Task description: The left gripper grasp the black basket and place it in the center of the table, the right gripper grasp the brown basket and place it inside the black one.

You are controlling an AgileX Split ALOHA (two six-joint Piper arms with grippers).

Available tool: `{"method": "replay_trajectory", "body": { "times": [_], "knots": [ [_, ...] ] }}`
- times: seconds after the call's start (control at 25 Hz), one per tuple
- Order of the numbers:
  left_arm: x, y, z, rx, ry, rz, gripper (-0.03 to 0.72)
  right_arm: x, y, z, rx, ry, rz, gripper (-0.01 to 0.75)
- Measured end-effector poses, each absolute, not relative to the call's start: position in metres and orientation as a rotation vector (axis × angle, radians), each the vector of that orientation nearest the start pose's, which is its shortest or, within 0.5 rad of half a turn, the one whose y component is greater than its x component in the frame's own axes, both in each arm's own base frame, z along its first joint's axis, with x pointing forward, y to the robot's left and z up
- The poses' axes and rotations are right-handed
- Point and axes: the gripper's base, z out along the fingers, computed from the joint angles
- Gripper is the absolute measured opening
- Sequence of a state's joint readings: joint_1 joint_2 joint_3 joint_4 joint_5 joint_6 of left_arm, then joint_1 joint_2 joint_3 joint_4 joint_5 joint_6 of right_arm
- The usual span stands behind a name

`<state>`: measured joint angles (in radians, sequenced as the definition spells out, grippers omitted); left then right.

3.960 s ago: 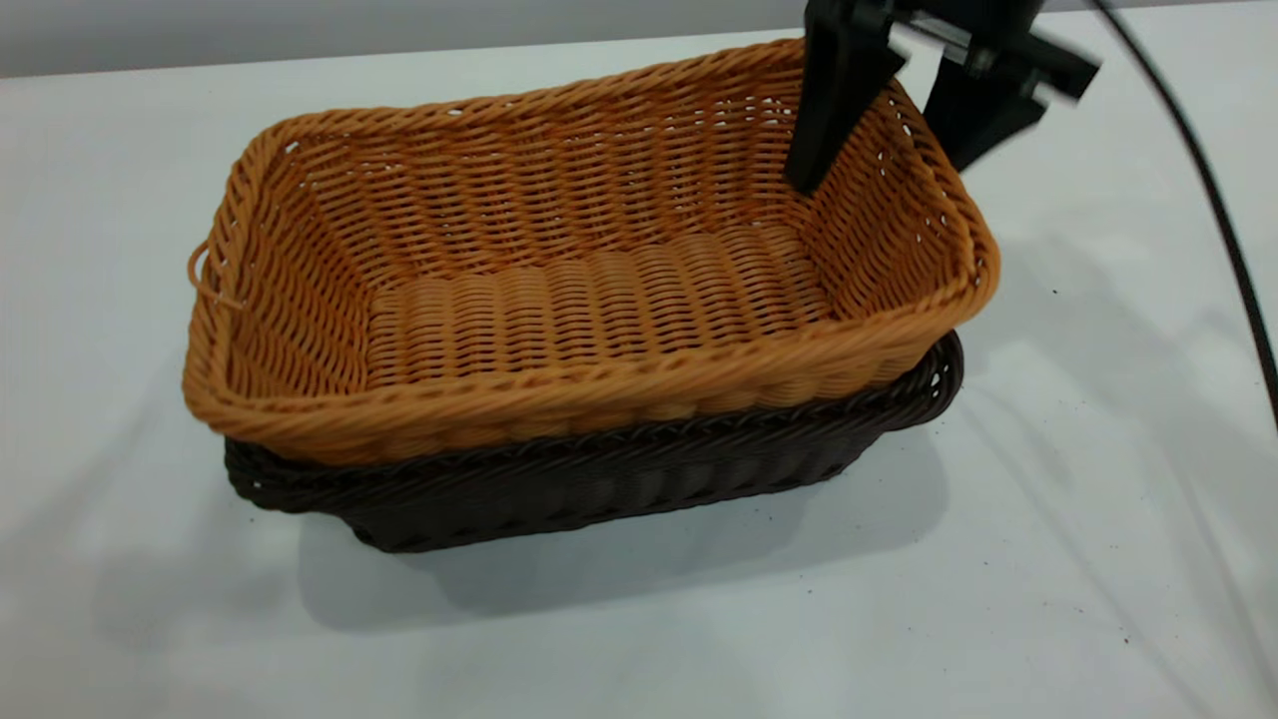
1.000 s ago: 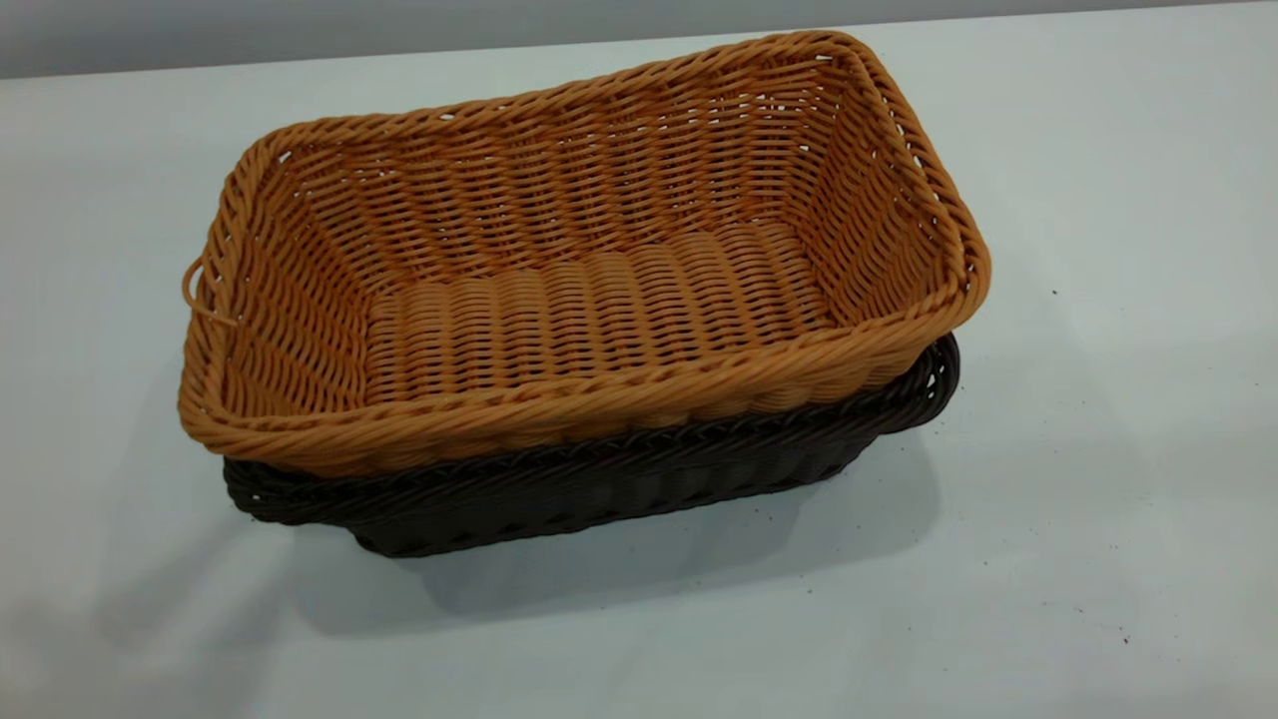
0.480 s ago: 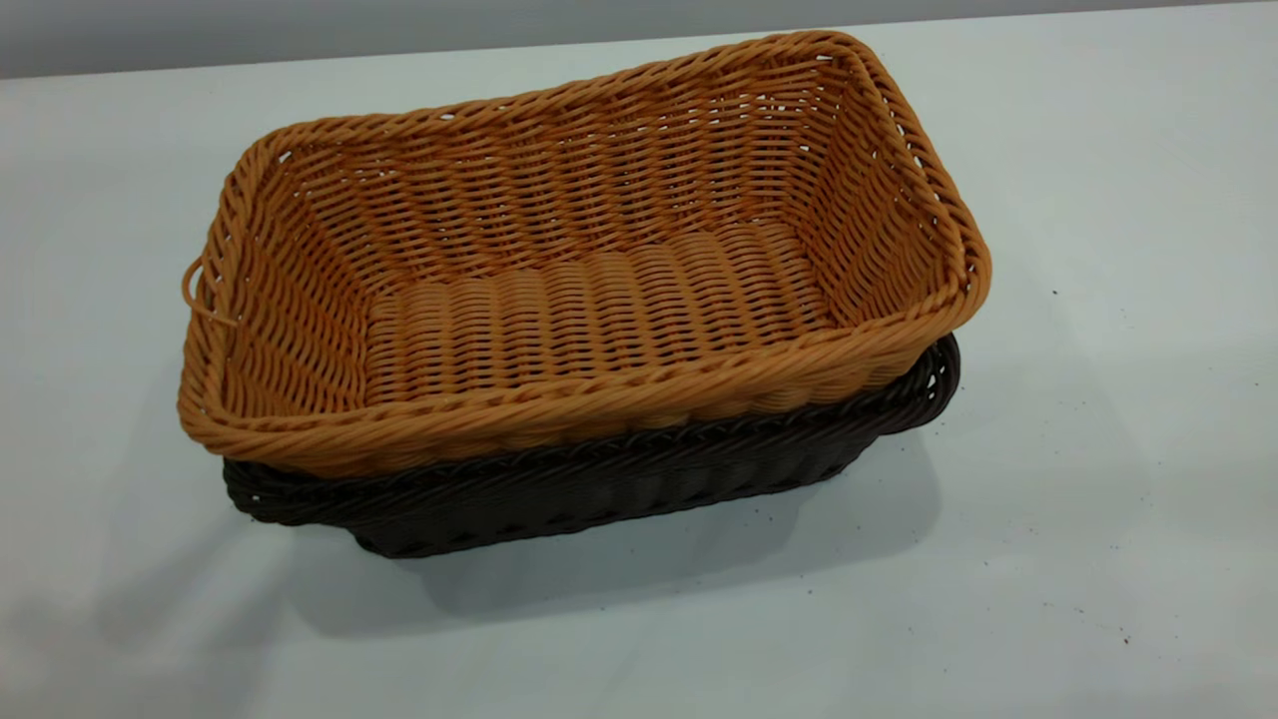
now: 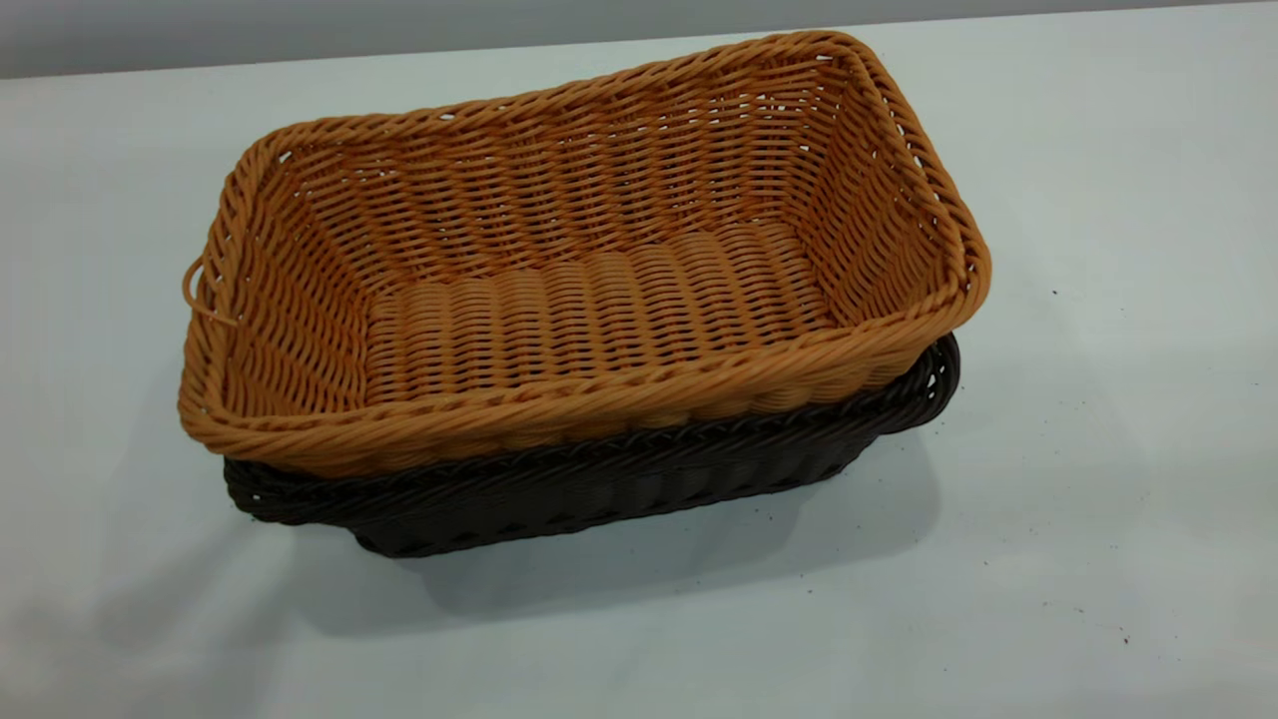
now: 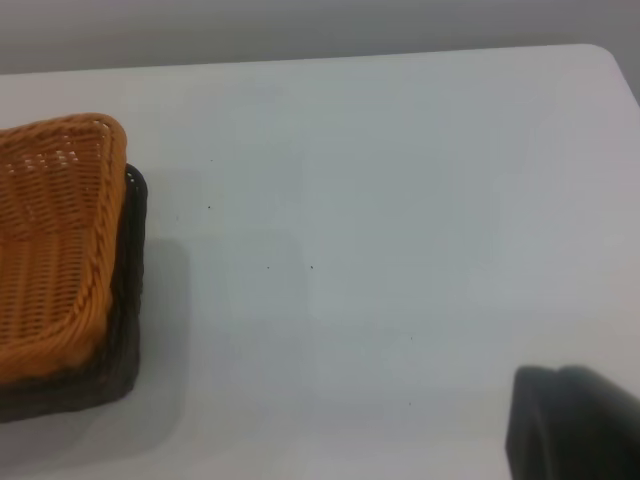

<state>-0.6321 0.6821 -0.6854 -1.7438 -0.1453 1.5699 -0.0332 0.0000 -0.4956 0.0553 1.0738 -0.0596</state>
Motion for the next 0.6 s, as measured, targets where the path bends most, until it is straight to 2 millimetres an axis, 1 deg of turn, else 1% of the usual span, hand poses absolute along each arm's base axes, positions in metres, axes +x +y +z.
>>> {"method": "replay_trajectory", "body": {
  "times": [0.24, 0.52, 0.6],
  "knots": [
    [0.1227, -0.0742, 0.3815, 0.234, 1.512, -0.542, 0.293, -0.0049, 0.0046, 0.275, -0.029, 2.061, 0.01, 0.004],
    [0.1208, -0.0704, 0.3827, 0.218, 1.503, -0.524, 0.229, -0.0049, 0.0046, 0.275, -0.029, 2.061, 0.01, 0.004],
    [0.1181, -0.0691, 0.3835, 0.25, 1.48, -0.498, 0.216, -0.0049, 0.0048, 0.2749, -0.029, 2.062, 0.012, 0.004]
  ]
}}
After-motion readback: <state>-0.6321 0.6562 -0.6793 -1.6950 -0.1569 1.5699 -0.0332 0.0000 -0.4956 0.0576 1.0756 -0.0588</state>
